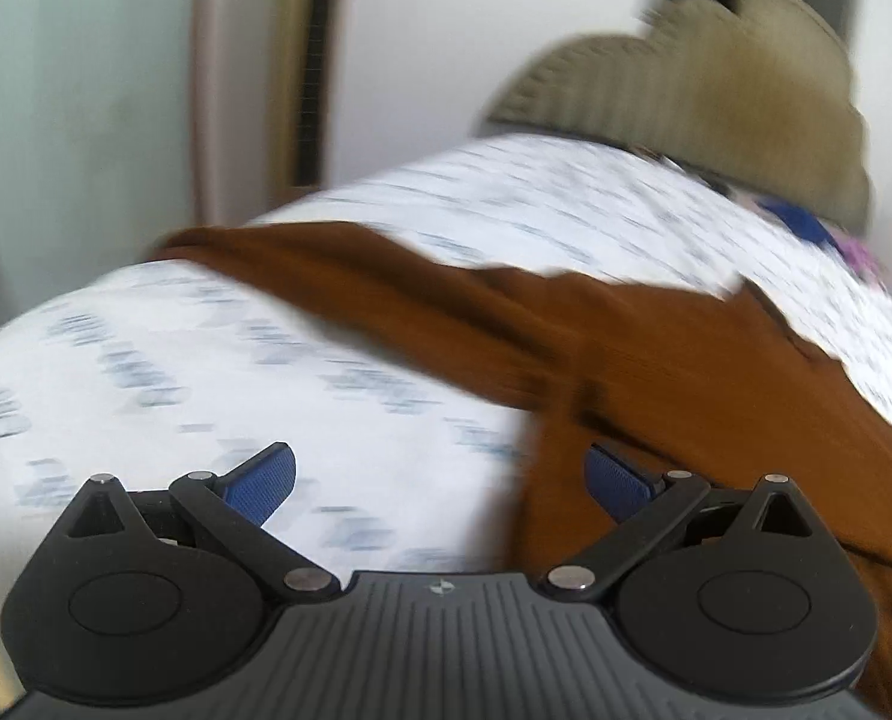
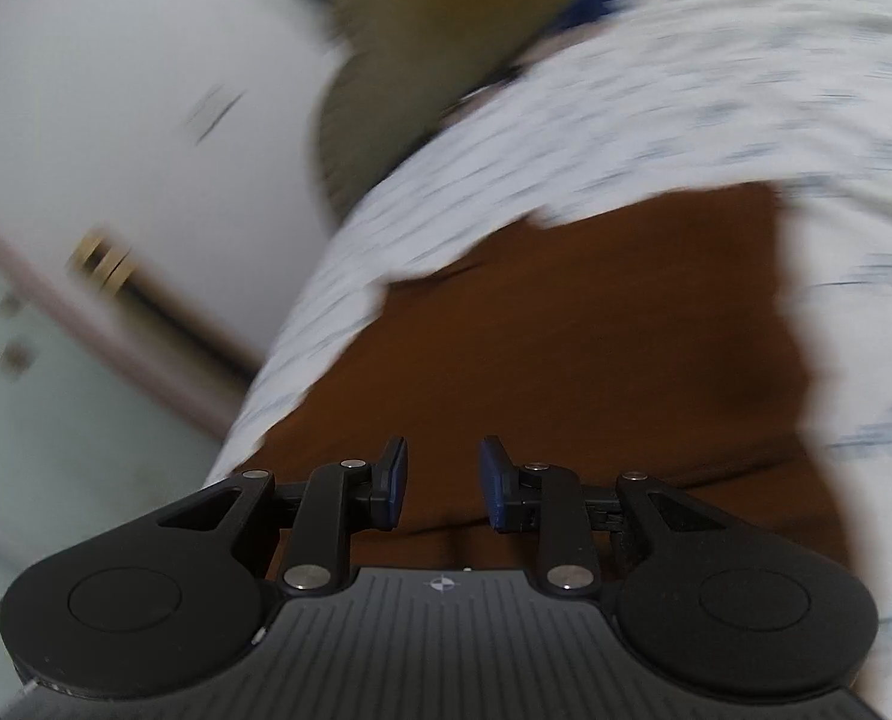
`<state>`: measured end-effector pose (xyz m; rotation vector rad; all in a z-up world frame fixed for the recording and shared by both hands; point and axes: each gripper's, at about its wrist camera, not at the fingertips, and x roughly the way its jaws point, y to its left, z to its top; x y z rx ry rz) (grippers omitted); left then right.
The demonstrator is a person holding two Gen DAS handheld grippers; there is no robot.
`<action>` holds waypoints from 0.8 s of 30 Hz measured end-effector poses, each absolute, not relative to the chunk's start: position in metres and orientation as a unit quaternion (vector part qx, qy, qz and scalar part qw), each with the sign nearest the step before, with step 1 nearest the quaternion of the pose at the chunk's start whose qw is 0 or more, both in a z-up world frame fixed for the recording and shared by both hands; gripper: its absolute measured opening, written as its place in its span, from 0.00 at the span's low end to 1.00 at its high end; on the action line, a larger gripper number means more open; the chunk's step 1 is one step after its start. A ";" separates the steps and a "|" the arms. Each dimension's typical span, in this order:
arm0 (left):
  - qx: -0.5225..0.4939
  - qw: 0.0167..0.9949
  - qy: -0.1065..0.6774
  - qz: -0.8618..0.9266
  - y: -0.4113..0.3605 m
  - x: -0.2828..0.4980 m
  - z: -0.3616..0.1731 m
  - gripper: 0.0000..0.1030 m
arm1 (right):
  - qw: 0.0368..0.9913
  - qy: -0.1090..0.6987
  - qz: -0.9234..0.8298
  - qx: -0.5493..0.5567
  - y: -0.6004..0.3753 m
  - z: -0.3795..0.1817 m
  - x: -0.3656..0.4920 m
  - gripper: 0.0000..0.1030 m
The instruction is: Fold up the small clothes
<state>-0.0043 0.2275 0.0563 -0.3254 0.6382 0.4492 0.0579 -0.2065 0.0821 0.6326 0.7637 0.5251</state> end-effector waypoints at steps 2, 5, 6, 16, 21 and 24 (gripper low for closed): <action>-0.180 0.902 0.302 0.250 0.249 -0.022 0.055 1.00 | 0.834 0.376 0.302 0.269 -0.164 0.090 0.062 0.30; -0.211 0.888 0.303 0.273 0.272 -0.036 0.044 1.00 | 0.807 0.390 0.378 0.233 -0.091 0.103 0.068 0.30; -0.220 0.885 0.303 0.278 0.277 -0.040 0.039 1.00 | 0.795 0.393 0.404 0.222 -0.066 0.107 0.070 0.30; -0.146 0.899 0.271 0.312 0.254 -0.056 0.020 1.00 | 0.736 0.443 0.496 0.124 0.134 0.125 0.095 0.34; -0.189 0.907 0.261 0.272 0.274 -0.072 0.024 1.00 | 0.746 0.450 0.488 0.051 0.186 0.118 0.097 0.38; -0.192 0.911 0.254 0.263 0.273 -0.076 0.020 1.00 | 0.747 0.452 0.487 0.029 0.210 0.112 0.100 0.38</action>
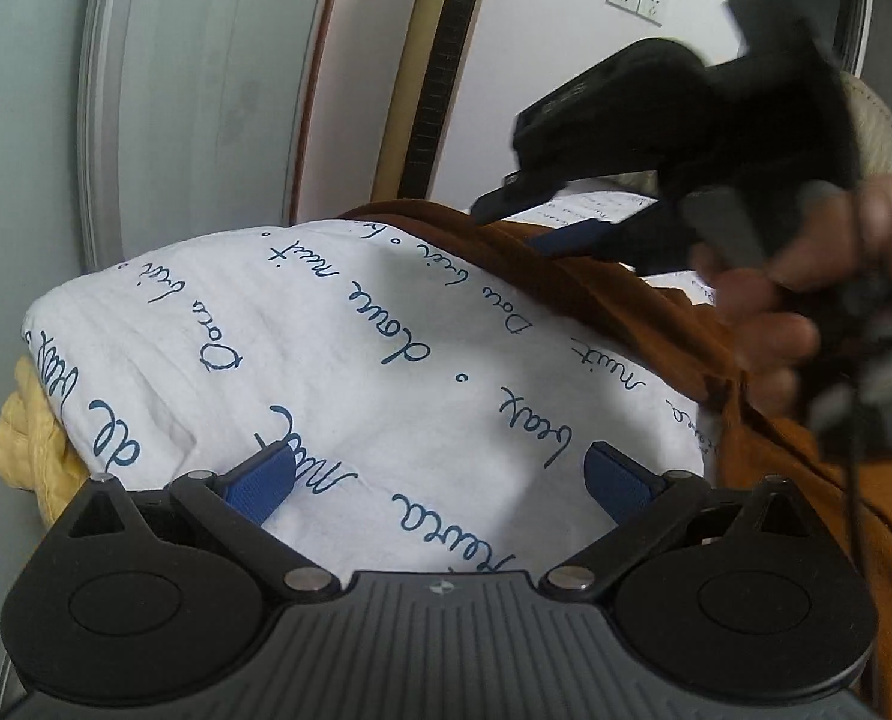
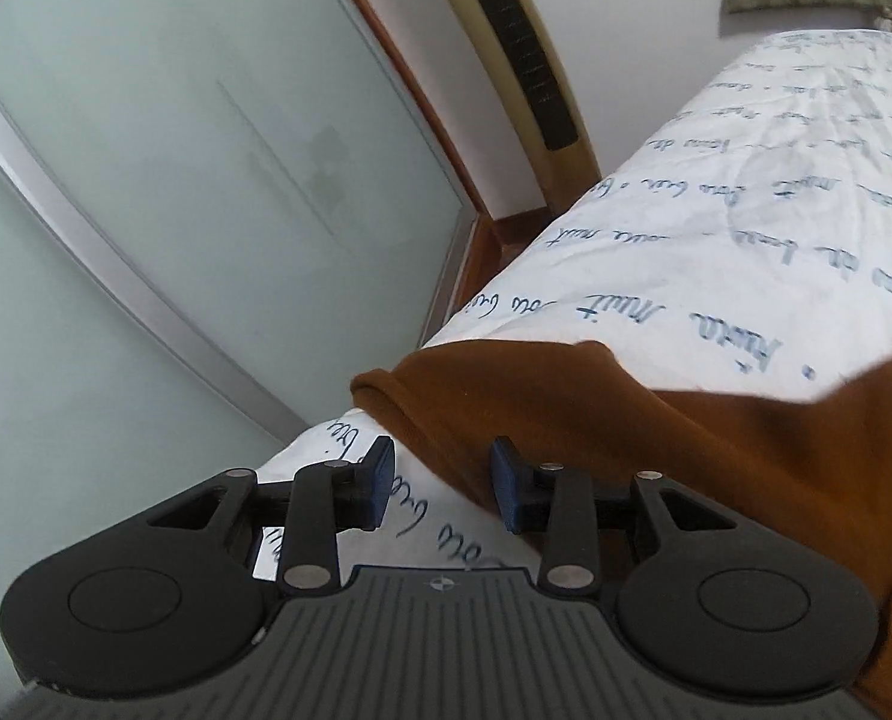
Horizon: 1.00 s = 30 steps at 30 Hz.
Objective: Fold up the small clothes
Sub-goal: 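Move the right gripper to the sweater side edge and grasp it, then lift the side edge with the right gripper and fold it over the body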
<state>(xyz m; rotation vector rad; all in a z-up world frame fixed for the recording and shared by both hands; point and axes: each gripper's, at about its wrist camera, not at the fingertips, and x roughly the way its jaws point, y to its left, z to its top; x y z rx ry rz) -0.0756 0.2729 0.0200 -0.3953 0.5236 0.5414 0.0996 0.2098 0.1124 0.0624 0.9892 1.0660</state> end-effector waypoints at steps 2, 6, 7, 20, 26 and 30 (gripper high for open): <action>-0.174 0.913 0.254 0.268 0.266 -0.075 0.019 1.00 | 0.748 0.450 0.488 0.015 0.222 0.110 0.100 0.38; -0.128 0.912 0.262 0.287 0.250 -0.068 0.014 1.00 | 0.739 0.451 0.500 -0.022 0.243 0.106 0.098 0.38; -0.123 0.912 0.263 0.289 0.248 -0.067 0.014 1.00 | 0.733 0.454 0.505 -0.030 0.249 0.104 0.098 0.38; -0.188 0.904 0.284 0.260 0.273 -0.071 0.031 1.00 | 0.749 0.434 0.497 -0.055 0.247 0.109 0.091 0.08; -0.304 0.879 0.288 0.229 0.324 -0.072 0.053 1.00 | 0.767 0.401 0.501 -0.003 0.198 0.126 0.088 0.08; -0.259 0.877 0.286 0.287 0.341 -0.065 0.071 1.00 | 0.777 0.385 0.497 0.023 0.160 0.139 0.090 0.08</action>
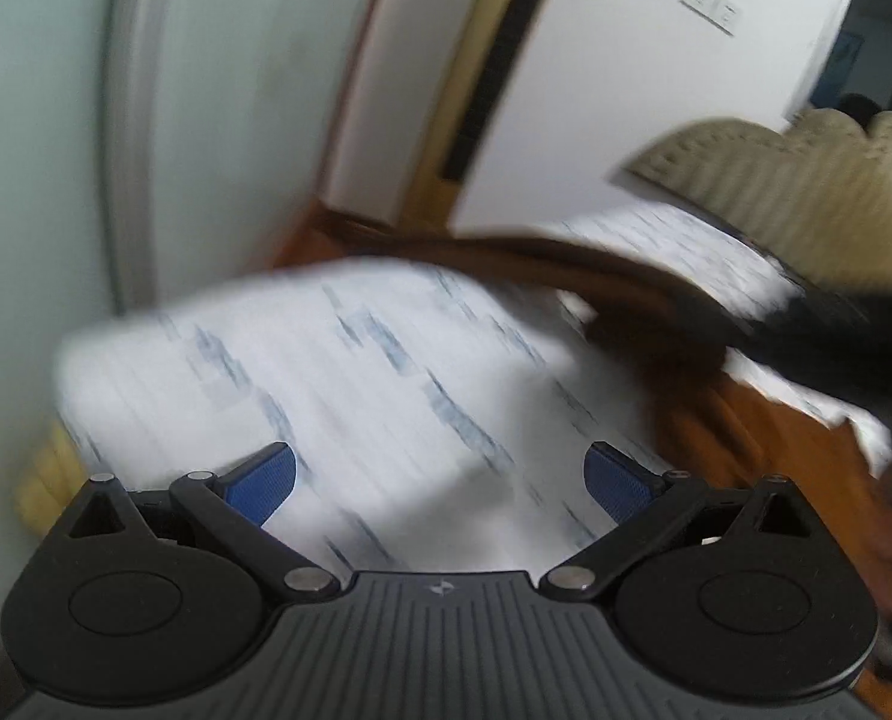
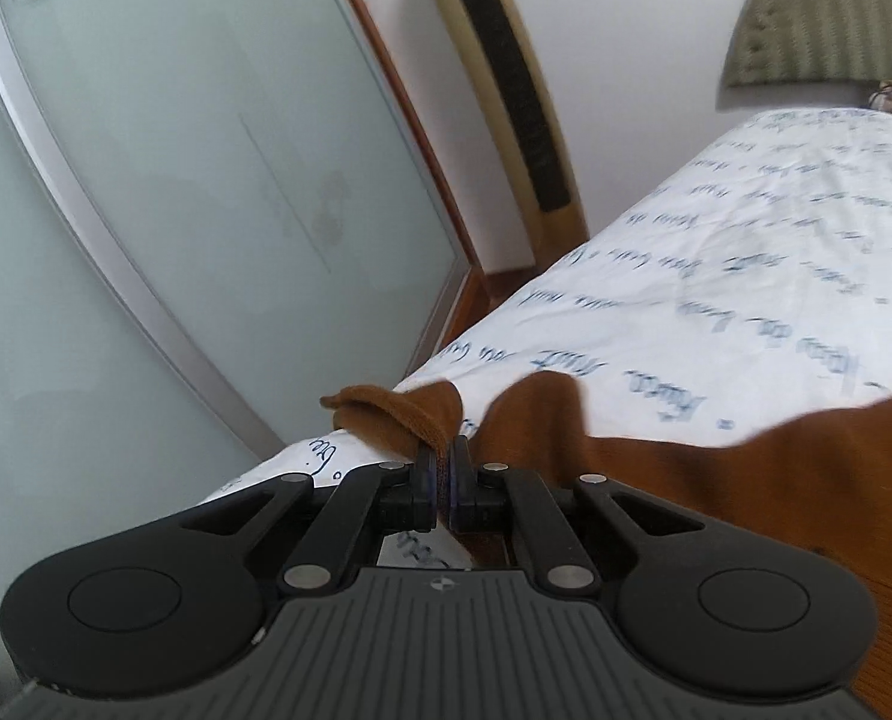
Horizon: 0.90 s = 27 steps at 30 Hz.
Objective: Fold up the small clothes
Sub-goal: 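Lift the side edge with the right gripper and fold it over the body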
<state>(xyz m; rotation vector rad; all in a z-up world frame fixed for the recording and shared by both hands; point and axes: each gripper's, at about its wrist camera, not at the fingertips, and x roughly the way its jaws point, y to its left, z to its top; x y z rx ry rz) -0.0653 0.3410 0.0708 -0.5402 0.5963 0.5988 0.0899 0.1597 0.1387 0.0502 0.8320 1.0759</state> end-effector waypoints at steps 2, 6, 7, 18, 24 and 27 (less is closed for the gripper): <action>-0.272 0.874 0.283 0.286 0.354 -0.059 0.073 1.00 | 0.780 0.379 0.497 0.021 0.139 0.141 0.085 0.08; -0.331 0.861 0.278 0.268 0.382 -0.040 0.071 1.00 | 0.782 0.373 0.499 -0.002 0.103 0.135 0.064 0.08; -0.335 0.857 0.283 0.271 0.385 -0.034 0.071 1.00 | 0.784 0.370 0.498 -0.009 0.097 0.132 0.058 0.08; -0.310 0.862 0.296 0.272 0.386 -0.014 0.075 1.00 | 0.773 0.401 0.491 -0.015 0.080 0.110 0.038 0.19; -0.310 0.870 0.274 0.269 0.361 -0.035 0.065 1.00 | 0.762 0.396 0.507 0.069 0.121 0.146 0.097 0.54; -0.305 0.873 0.271 0.266 0.350 -0.041 0.060 1.00 | 0.717 0.459 0.513 0.109 0.172 0.133 0.139 0.53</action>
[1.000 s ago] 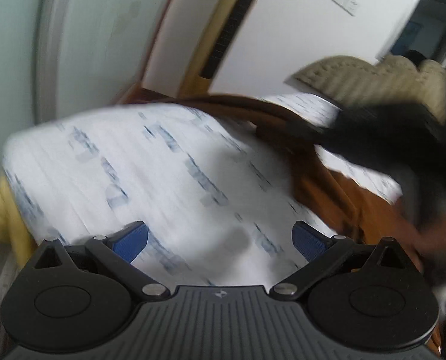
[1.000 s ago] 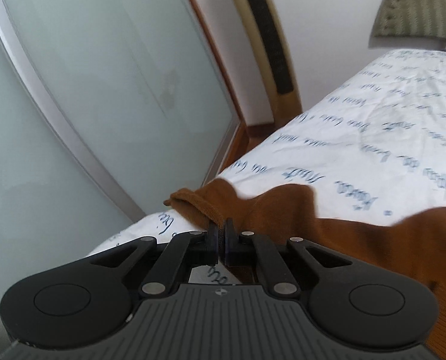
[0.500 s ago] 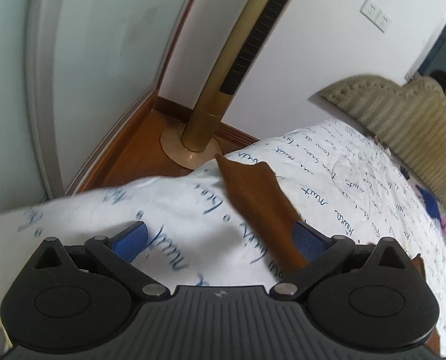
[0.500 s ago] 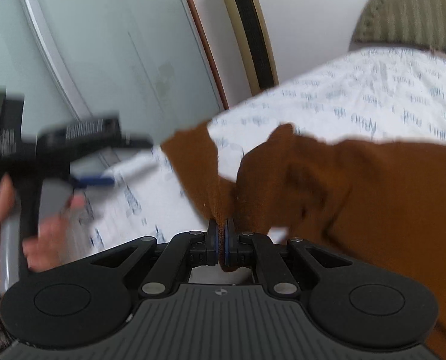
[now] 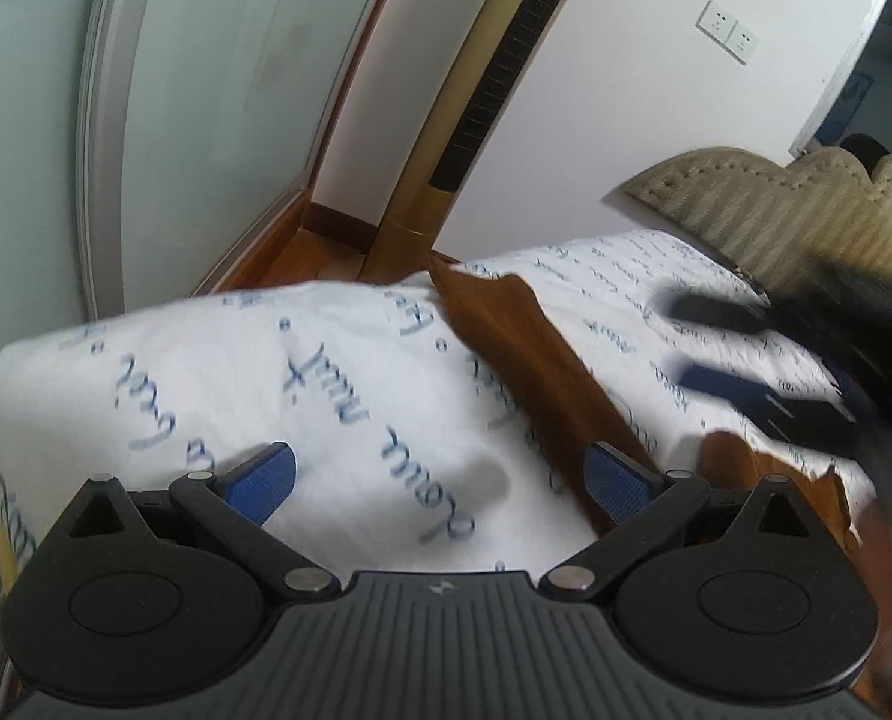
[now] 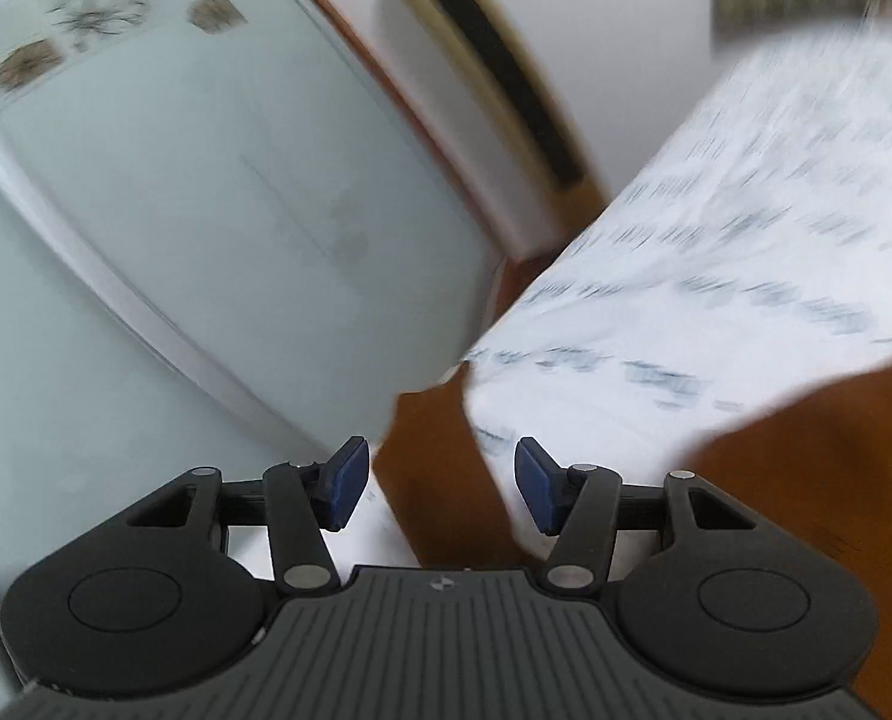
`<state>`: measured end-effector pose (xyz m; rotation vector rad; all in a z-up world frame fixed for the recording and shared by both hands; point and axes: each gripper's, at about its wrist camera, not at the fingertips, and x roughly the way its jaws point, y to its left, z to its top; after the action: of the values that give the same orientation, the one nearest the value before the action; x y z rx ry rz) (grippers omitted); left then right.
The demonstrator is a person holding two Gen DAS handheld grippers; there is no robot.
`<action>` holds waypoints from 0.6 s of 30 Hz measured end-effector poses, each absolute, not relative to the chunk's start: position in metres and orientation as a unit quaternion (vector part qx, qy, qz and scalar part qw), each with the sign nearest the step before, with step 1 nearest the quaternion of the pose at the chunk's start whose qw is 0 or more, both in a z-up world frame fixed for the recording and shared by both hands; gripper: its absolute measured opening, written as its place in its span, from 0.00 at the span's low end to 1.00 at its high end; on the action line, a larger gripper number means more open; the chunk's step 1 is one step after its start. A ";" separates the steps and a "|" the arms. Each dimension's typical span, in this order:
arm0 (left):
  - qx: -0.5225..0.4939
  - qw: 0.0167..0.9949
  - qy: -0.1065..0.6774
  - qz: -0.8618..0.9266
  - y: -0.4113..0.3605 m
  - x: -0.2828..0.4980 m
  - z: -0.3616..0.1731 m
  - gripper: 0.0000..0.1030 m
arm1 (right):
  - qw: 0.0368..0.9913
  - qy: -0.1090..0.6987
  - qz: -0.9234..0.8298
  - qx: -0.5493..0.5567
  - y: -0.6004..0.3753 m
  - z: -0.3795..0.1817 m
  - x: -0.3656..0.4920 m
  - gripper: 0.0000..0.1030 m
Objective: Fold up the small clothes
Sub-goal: 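Lift the side edge with the right gripper and fold it over the body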
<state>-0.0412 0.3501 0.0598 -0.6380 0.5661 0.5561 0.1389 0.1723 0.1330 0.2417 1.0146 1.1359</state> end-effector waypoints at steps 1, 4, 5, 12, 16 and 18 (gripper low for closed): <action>-0.304 0.874 0.270 0.266 0.348 -0.043 0.058 1.00 | 0.716 0.472 0.503 0.111 0.187 0.126 0.149 0.52; -0.301 0.876 0.263 0.270 0.345 -0.046 0.053 1.00 | 0.706 0.495 0.497 0.098 0.218 0.107 0.167 0.52; -0.302 0.877 0.258 0.272 0.345 -0.049 0.051 1.00 | 0.696 0.504 0.502 0.095 0.225 0.101 0.170 0.52; -0.293 0.882 0.244 0.277 0.336 -0.053 0.043 1.00 | 0.637 0.546 0.531 0.124 0.255 0.072 0.177 0.27; -0.272 0.887 0.248 0.279 0.328 -0.051 0.042 1.00 | 0.637 0.546 0.531 0.116 0.265 0.070 0.170 0.11; -0.275 0.887 0.248 0.276 0.328 -0.052 0.042 1.00 | 0.647 0.533 0.532 0.122 0.260 0.076 0.165 0.11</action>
<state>-0.0523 0.3281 0.0421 -0.5708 0.5148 0.5739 0.1655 0.2601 0.0757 0.2781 1.2119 1.2090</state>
